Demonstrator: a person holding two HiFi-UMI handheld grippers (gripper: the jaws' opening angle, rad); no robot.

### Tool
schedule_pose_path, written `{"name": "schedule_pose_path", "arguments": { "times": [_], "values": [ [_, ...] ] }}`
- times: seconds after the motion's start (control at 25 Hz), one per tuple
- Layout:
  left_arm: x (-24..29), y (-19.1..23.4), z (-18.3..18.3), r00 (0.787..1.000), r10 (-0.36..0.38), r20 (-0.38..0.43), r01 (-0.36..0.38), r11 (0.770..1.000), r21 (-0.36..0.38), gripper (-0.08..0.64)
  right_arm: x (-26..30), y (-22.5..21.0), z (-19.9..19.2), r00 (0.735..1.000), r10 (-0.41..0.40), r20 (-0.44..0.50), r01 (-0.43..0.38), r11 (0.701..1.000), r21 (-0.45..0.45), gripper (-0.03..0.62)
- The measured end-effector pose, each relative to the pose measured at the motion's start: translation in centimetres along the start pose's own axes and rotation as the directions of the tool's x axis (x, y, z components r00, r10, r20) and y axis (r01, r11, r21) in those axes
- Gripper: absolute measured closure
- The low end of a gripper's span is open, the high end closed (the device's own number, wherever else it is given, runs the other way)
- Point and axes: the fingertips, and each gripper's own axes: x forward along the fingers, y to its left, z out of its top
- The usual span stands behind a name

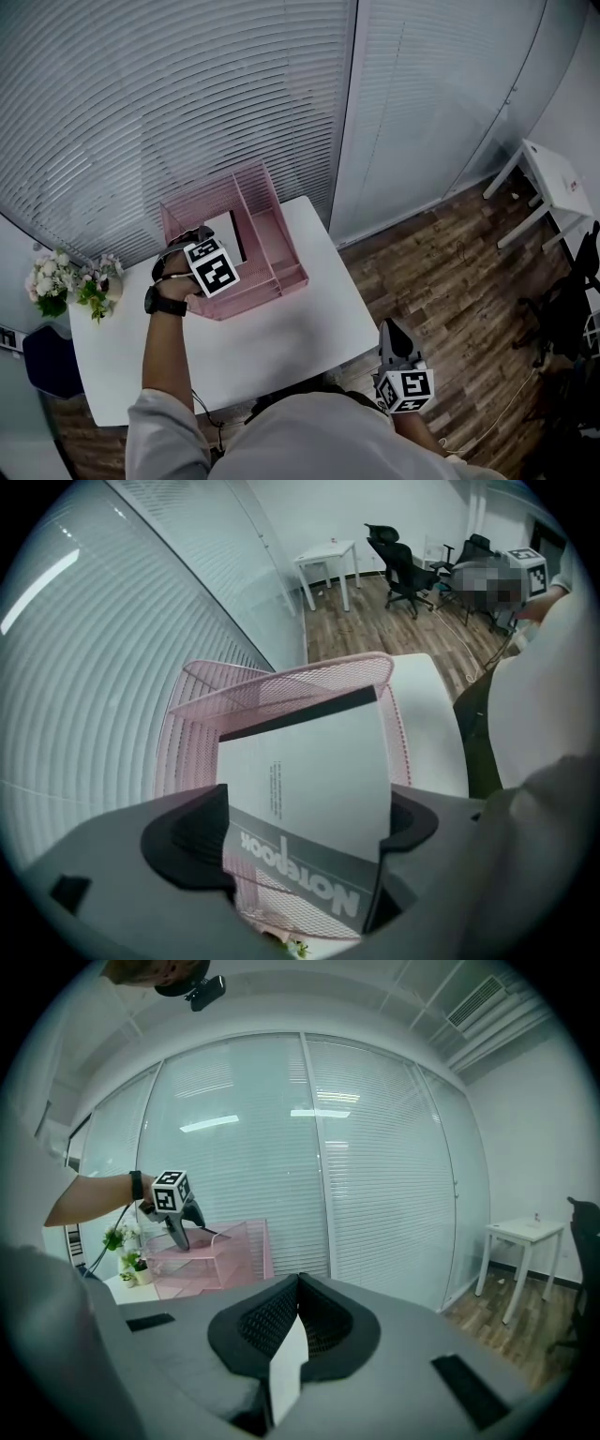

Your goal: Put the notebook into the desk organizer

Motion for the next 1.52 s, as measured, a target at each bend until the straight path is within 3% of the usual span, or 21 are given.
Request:
{"name": "schedule_pose_path", "arguments": {
  "times": [0.16, 0.44, 0.6, 0.68, 0.8, 0.88, 0.92, 1.12, 1.2, 1.36, 1.52],
  "values": [
    [0.0, -1.9, 0.1, 0.990, -0.139, -0.005, 0.139, 0.990, 0.040, 0.120, 0.1, -0.3, -0.3, 1.000, -0.002, -0.008, 0.003, 1.000, 0.007, 0.580],
    [0.0, -2.1, -0.4, 0.988, -0.156, -0.005, 0.156, 0.987, 0.024, 0.121, -0.5, -0.8, -0.8, 1.000, -0.008, -0.014, 0.009, 1.000, 0.016, 0.580],
    [-0.7, -2.1, 0.4, 0.991, -0.120, 0.051, 0.119, 0.992, 0.028, 0.123, -0.7, -0.7, -0.8, 1.000, -0.003, -0.011, 0.003, 1.000, 0.017, 0.580],
    [-1.3, -2.0, 0.4, 0.993, -0.093, 0.070, 0.094, 0.995, -0.017, 0.124, -0.6, -0.5, -0.6, 1.000, 0.003, -0.007, -0.003, 1.000, 0.015, 0.580],
    [-3.1, -1.8, 1.2, 0.984, 0.000, 0.178, 0.016, 0.996, -0.092, 0.166, -0.6, 0.0, -0.2, 1.000, 0.019, 0.000, -0.019, 1.000, 0.009, 0.580],
    [-5.4, -1.6, 1.9, 0.954, 0.093, 0.285, -0.046, 0.985, -0.168, 0.325, -0.4, 0.5, 0.1, 0.999, 0.034, 0.007, -0.034, 0.999, 0.004, 0.580],
    [-6.7, -1.7, 2.2, 0.931, 0.136, 0.340, -0.066, 0.975, -0.210, 0.357, -0.3, 0.7, 0.3, 0.999, 0.042, 0.011, -0.042, 0.999, 0.002, 0.580],
    [-13.0, -2.8, 1.7, 0.780, 0.334, 0.529, -0.102, 0.902, -0.420, 0.524, 0.5, 2.4, 1.8, 0.995, 0.095, 0.036, -0.094, 0.995, -0.018, 0.580],
    [-14.7, -3.8, 1.0, 0.733, 0.375, 0.567, -0.094, 0.882, -0.461, 0.545, 0.9, 3.4, 2.4, 0.992, 0.118, 0.042, -0.117, 0.993, -0.030, 0.580],
    [-16.6, -6.0, -0.9, 0.673, 0.446, 0.591, -0.094, 0.843, -0.529, 0.551, 1.5, 5.5, 3.3, 0.985, 0.165, 0.052, -0.162, 0.984, -0.070, 0.580],
    [-17.7, -7.8, -2.8, 0.597, 0.509, 0.620, -0.047, 0.794, -0.606, 0.552, 1.9, 7.6, 4.2, 0.977, 0.207, 0.057, -0.201, 0.975, -0.100, 0.580]
  ]
}}
